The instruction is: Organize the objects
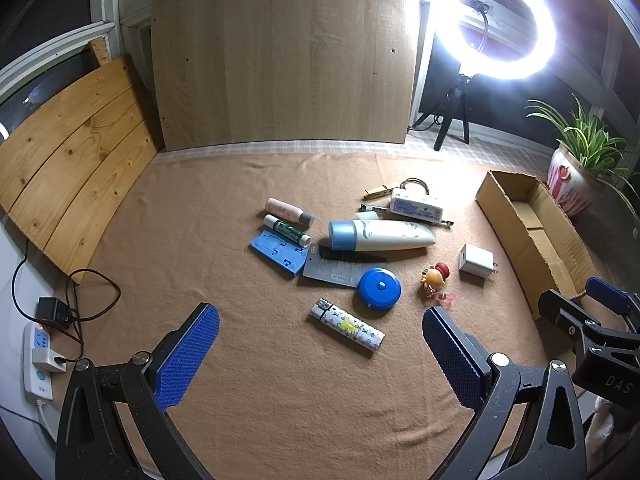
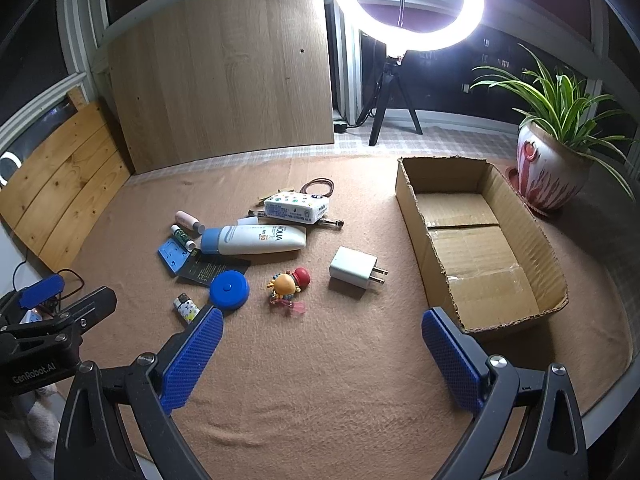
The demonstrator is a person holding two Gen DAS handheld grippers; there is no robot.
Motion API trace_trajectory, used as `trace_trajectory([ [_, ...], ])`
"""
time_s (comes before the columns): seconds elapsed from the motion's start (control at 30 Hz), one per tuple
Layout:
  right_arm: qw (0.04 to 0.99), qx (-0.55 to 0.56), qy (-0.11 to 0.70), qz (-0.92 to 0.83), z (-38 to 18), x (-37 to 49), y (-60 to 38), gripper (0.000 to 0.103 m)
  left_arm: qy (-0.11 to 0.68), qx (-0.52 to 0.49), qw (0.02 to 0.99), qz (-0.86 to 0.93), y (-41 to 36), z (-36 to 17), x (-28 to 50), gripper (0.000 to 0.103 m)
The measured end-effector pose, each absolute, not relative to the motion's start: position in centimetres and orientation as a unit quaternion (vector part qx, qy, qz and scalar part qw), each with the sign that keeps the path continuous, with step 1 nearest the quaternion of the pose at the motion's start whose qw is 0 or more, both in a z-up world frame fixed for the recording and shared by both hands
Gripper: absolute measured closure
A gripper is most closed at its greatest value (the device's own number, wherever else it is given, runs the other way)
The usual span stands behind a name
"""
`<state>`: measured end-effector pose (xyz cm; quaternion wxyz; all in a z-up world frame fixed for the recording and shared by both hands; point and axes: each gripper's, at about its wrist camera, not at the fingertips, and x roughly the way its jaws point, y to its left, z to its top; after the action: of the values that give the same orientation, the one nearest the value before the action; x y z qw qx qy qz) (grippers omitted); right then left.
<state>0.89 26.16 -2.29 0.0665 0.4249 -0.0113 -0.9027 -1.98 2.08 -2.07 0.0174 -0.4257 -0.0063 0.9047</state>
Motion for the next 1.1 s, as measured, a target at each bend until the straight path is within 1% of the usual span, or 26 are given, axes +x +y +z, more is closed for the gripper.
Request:
trace_trajectory([
  [0.23,0.069,0.429,-0.014,-0.900,-2.5,0.7,26.3,0.005,-0.007,-0.428,0.019,0.903,1.9,-2.3,-2.2,0.000],
  [0.5,0.073,0.436,-0.017,-0.897,-2.9,0.2,26.4,0.008,-0.006,-0.434,0.023,0.901,1.5,-2.8,-2.7,0.000],
  [0.7,0.080,0.449,-0.022,-0.890,-3.9,-0.7,26.6,0.013,-0.007,-0.445,0.026,0.895,1.2,-3.8,-3.5,0.000],
  [0.93,0.095,0.479,-0.046,-0.872,-5.8,-2.3,26.9,0.023,-0.015,-0.470,0.032,0.882,0.8,-5.9,-4.8,0.000],
  [1.1,0.103,0.494,-0.052,-0.862,-6.8,-3.7,26.9,0.027,-0.020,-0.486,0.035,0.873,0.6,-7.5,-5.7,0.000],
])
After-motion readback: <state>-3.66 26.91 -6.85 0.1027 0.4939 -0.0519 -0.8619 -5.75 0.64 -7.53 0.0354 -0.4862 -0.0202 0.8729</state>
